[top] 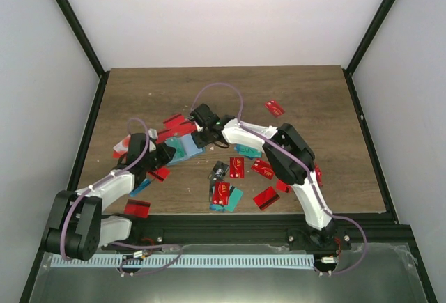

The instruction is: Put the credit cards into the card holder

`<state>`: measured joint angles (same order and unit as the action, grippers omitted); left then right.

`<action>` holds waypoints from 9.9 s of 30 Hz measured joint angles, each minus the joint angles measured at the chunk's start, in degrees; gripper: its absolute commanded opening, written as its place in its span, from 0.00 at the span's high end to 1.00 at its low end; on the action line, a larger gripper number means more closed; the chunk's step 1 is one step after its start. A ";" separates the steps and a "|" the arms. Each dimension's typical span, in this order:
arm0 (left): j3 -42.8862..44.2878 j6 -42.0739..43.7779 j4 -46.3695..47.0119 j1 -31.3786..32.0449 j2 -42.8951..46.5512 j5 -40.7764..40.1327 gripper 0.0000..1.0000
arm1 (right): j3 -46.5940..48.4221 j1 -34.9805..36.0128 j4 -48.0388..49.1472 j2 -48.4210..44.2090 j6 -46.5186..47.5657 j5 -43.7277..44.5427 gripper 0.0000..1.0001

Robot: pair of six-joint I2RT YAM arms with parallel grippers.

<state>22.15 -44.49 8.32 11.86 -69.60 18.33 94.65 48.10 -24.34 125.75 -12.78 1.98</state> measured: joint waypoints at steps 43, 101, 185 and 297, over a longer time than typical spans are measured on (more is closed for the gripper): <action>0.17 -0.46 12.39 -1.01 -11.02 2.10 0.96 | -4.92 0.00 2.54 -1.11 -2.08 -3.21 0.99; -4.59 -14.10 32.61 -1.03 -21.05 9.05 0.96 | -5.57 -0.66 2.69 -1.44 -4.02 -3.50 0.99; 9.75 3.37 17.62 6.67 -28.98 17.73 0.54 | -20.68 -7.04 1.60 -11.82 -10.38 -16.87 0.99; 18.78 19.23 -21.70 15.50 -3.41 -14.19 0.92 | -15.23 -8.66 15.12 -4.20 -18.99 -48.65 0.65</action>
<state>40.93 -25.26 -13.39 27.35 -73.01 4.14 79.42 39.44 -9.21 121.56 -31.77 -46.68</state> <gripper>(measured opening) 0.084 0.351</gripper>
